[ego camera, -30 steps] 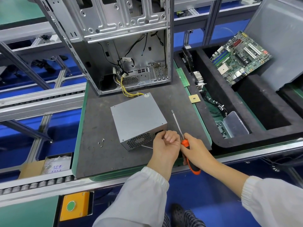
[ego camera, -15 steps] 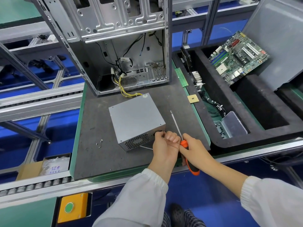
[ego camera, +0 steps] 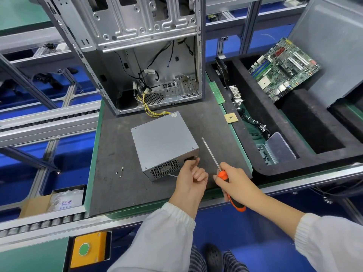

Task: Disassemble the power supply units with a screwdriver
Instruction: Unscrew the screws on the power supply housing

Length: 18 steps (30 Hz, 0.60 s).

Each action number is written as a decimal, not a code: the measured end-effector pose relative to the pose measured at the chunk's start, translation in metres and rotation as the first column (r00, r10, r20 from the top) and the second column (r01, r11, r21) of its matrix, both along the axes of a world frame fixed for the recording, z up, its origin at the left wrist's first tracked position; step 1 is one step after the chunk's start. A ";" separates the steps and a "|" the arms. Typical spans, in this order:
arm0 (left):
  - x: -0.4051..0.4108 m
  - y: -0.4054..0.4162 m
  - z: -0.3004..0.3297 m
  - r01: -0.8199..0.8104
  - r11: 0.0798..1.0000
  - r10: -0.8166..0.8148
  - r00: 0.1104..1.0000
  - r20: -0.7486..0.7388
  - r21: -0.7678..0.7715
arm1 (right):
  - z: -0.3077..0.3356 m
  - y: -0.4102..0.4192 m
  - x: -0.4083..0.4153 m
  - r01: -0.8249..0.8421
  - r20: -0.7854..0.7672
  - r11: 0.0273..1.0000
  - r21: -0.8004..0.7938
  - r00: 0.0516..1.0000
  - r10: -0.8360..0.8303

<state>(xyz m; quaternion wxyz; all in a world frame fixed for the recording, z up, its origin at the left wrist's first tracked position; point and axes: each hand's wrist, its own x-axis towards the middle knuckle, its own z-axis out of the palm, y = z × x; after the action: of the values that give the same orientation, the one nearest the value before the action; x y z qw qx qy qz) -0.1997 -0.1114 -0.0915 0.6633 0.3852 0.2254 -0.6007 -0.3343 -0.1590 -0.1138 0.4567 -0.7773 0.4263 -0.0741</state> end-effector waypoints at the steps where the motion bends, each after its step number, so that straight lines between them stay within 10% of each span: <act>1: 0.001 0.001 0.001 0.005 1.000 -0.005 1.000 -0.009 -0.006 | -0.001 0.002 -0.002 -0.004 -0.011 1.000 0.000 1.000 0.004; 18: 0.000 -0.002 -0.002 -0.017 1.000 0.016 1.000 0.008 0.022 | -0.008 0.009 -0.024 -0.063 -0.157 0.998 -0.020 0.986 0.059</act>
<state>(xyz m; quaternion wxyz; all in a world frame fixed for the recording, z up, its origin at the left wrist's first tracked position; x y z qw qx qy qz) -0.1999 -0.1130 -0.0932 0.6648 0.3931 0.2326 -0.5911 -0.3581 -0.1502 -0.1218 0.4141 -0.7990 0.4361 -0.0042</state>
